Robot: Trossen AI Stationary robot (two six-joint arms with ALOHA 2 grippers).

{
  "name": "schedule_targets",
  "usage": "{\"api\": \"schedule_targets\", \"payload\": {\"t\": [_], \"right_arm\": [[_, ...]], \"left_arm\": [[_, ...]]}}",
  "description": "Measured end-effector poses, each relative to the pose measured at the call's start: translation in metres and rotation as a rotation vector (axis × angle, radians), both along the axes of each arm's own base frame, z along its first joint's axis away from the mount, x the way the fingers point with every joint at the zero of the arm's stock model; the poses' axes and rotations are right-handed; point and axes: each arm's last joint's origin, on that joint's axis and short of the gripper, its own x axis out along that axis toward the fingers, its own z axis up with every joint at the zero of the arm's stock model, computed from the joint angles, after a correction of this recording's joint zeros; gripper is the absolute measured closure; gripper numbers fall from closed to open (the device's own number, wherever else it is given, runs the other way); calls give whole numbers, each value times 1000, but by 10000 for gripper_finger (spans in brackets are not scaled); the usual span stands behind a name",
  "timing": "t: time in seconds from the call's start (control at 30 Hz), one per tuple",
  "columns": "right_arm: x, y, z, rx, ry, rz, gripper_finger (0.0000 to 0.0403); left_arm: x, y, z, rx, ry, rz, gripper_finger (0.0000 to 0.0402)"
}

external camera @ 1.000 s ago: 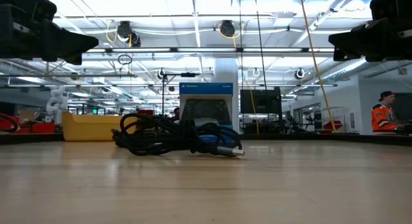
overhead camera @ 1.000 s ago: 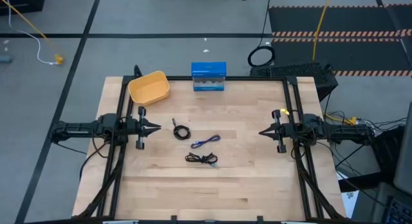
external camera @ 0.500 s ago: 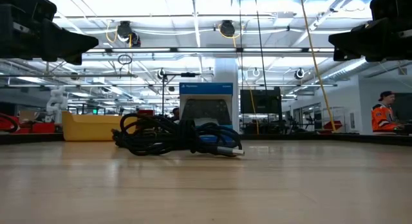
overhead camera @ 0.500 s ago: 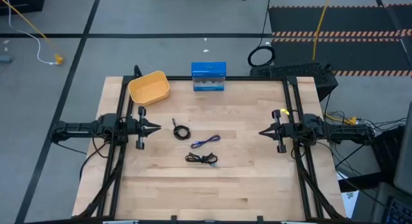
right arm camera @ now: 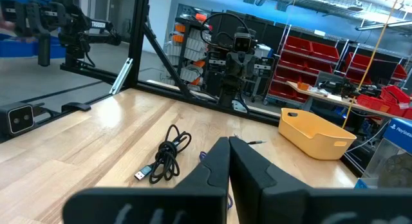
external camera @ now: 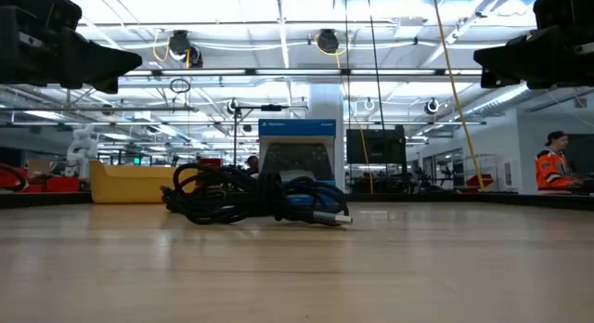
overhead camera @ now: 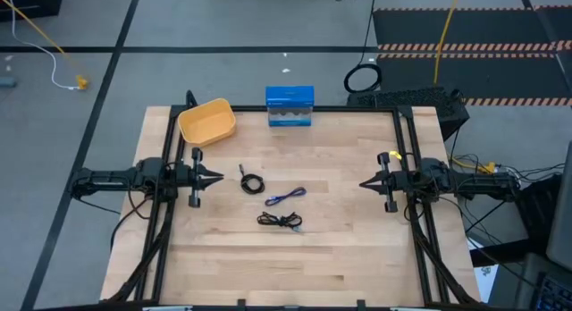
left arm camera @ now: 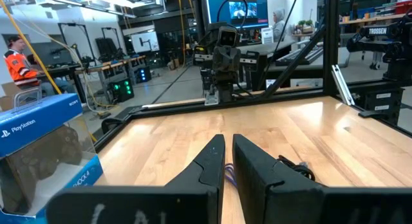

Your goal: Pick and place USB-C Cables

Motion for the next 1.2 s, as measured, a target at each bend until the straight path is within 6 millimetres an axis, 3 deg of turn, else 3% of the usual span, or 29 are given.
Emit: {"api": "schedule_targets", "payload": {"t": [0.63,1.0,1.2], "right_arm": [[0,0,3,2,-28,0,403],[0,0,-1,238,71,1,403],[-6,0,49,263,56,4,403]], "left_arm": [[0,0,0,0,0,0,366],[0,0,0,0,0,0,366],[0,0,0,0,0,0,366]]}}
